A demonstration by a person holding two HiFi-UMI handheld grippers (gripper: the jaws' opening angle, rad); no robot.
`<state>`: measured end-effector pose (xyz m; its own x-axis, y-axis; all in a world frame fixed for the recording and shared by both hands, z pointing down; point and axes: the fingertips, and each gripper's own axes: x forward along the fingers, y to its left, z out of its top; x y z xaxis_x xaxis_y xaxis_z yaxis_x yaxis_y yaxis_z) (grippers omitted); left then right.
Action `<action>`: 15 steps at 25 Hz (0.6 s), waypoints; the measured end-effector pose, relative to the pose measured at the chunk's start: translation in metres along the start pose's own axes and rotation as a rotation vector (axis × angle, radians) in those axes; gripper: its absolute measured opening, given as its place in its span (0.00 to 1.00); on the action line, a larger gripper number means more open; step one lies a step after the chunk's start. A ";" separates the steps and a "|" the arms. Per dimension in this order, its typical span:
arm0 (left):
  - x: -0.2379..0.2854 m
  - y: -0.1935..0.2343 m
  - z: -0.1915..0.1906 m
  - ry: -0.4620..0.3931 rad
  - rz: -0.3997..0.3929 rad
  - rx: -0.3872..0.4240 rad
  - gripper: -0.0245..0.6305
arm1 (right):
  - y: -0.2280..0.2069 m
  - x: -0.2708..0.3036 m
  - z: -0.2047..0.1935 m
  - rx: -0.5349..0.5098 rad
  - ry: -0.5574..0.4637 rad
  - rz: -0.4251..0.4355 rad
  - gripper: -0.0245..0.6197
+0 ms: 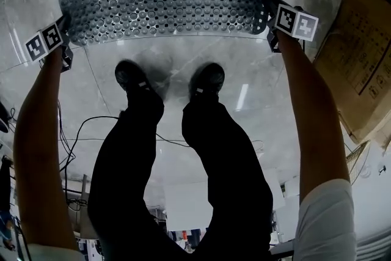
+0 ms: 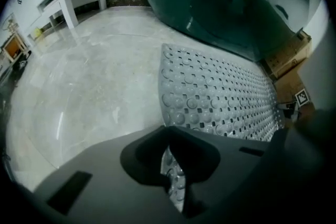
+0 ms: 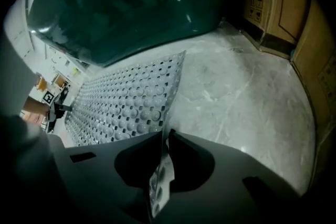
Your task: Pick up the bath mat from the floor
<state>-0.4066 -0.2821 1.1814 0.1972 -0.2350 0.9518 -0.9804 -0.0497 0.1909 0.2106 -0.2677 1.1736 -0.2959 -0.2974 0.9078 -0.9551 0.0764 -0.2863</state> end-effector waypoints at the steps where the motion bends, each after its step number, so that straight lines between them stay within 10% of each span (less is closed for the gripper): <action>1: -0.004 -0.002 0.002 0.002 -0.006 0.003 0.07 | 0.004 -0.004 0.003 -0.012 -0.011 -0.002 0.11; 15: -0.146 -0.105 0.035 -0.085 -0.243 -0.158 0.07 | 0.106 -0.128 0.051 -0.007 -0.157 0.029 0.10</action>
<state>-0.3325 -0.2761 1.0140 0.4189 -0.3157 0.8514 -0.8914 0.0356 0.4518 0.1478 -0.2703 1.0115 -0.3177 -0.4397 0.8401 -0.9465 0.0939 -0.3088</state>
